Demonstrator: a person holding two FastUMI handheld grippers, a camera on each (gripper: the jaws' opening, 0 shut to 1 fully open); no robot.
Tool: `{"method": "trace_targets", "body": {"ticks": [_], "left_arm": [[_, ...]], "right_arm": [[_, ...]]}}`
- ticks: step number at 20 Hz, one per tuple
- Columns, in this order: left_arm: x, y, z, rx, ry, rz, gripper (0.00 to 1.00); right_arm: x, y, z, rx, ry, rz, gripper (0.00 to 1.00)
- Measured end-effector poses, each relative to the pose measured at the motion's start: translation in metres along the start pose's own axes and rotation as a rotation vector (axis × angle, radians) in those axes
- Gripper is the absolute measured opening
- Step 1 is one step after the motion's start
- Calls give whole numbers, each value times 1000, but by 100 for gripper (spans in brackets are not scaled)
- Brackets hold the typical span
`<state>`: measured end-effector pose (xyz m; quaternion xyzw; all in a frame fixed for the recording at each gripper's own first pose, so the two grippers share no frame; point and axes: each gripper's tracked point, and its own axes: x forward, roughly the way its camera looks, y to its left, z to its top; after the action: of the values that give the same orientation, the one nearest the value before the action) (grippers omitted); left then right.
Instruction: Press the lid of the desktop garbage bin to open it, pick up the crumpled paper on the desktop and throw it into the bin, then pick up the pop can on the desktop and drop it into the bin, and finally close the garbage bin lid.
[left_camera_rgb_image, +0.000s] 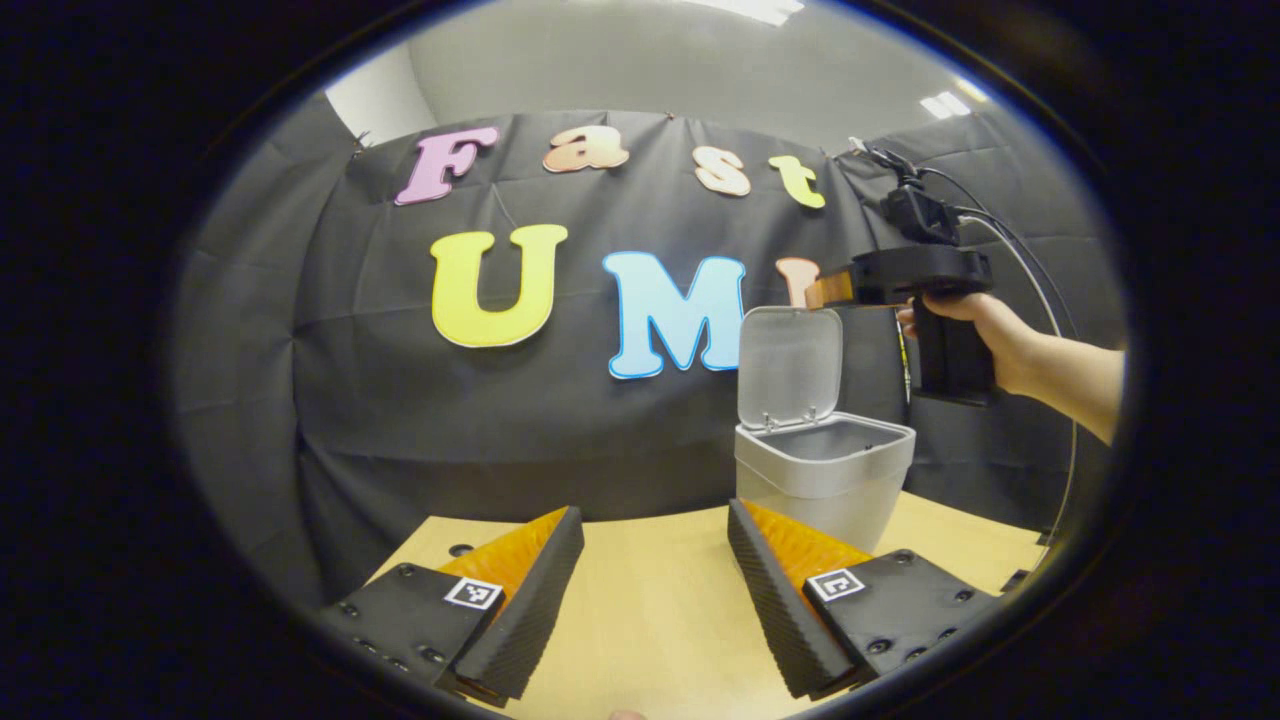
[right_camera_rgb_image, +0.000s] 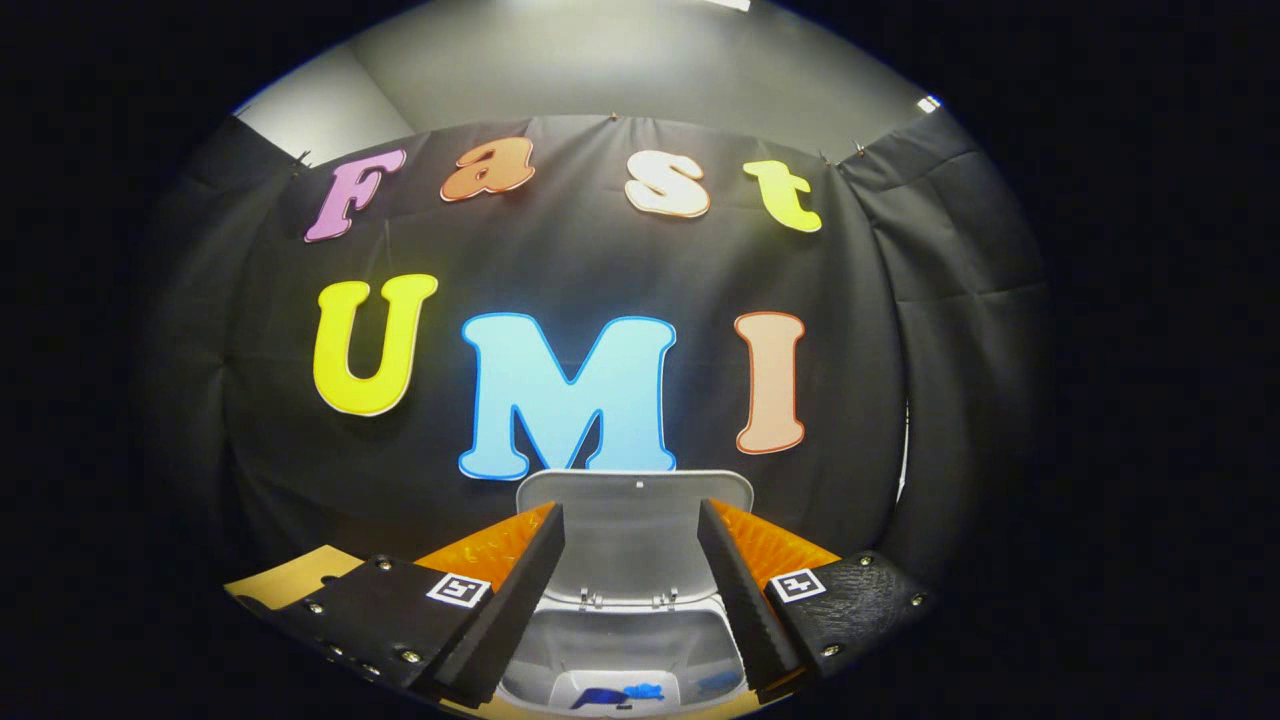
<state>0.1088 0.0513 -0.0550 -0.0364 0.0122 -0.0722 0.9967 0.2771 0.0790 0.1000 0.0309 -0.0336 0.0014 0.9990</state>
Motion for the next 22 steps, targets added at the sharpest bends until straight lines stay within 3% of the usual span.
{"method": "trace_targets", "body": {"ticks": [5,7,9,11,13,15,16,17,22], "left_arm": [[3,1,-4,-27,14,43,100],[4,7,-3,-33,13,67,85],[7,9,-4,-40,16,82,100],[9,13,-7,-41,22,98,100],[10,18,-7,-52,19,112,85],[9,21,-9,-66,19,121,85],[10,23,-12,-73,23,127,95],[10,27,-15,-79,26,133,85],[7,49,-22,-69,28,163,100]], "right_arm": [[36,-9,9,4,-14,-28,87],[46,-10,12,1,-29,-35,87],[53,-9,14,-2,-34,-37,87],[60,-8,17,-16,-38,-38,87],[69,-7,19,-34,-42,-44,86],[76,-4,20,-48,-42,-47,86],[81,-4,17,-54,-34,-49,87],[84,-5,12,-57,-24,-48,86],[83,-3,7,-63,-6,-29,88]]}}
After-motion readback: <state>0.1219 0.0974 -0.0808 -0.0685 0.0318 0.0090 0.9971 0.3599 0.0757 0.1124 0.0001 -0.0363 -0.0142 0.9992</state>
